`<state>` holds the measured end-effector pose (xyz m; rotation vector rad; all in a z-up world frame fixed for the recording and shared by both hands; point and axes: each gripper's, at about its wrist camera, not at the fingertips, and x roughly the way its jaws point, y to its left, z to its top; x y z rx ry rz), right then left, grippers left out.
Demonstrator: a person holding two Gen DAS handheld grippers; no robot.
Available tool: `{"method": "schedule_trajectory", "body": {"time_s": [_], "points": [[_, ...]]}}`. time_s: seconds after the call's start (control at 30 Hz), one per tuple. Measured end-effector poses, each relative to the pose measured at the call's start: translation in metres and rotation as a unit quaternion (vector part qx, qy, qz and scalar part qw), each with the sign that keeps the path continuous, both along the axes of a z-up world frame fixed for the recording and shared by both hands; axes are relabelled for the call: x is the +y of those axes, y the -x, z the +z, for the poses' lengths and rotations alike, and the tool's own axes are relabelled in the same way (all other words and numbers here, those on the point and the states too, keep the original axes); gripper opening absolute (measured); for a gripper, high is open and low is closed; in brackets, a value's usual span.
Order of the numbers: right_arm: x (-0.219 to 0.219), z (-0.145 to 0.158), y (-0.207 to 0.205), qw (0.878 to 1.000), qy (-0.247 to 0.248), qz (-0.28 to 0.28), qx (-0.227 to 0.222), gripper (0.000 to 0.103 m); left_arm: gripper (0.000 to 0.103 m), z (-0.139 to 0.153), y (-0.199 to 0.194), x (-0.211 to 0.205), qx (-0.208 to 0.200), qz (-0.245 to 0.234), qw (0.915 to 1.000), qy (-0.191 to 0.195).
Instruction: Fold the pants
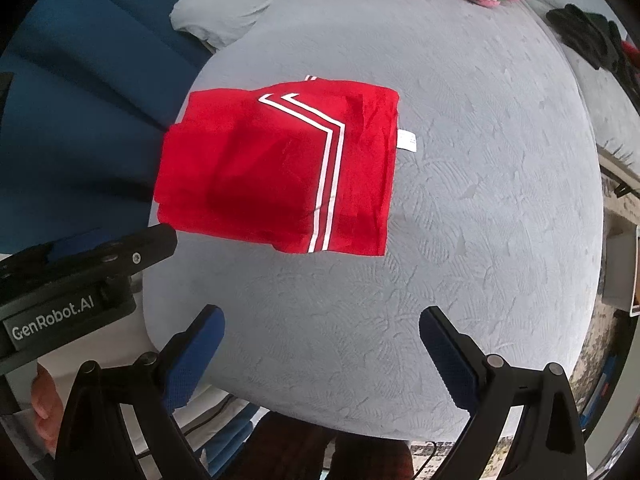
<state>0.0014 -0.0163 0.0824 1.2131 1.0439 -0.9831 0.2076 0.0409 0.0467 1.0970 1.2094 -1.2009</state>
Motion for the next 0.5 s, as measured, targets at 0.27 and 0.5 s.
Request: {"method": "schedule_trajectory", "body": {"time_s": [0.27,0.5], "points": [[0.0017,0.001,0.0056,1.0,0.0,-0.006,0.002,0.096,0.078,0.0034,0.0037,-0.0003,0.007,-0.003,1.0,0.003],[0.0034,-0.0005,0.0069,1.0,-0.003,-0.008,0.004,0.096,0.078,0.0041,0.0038,-0.0002,0.006,-0.001,1.0,0.003]]}}
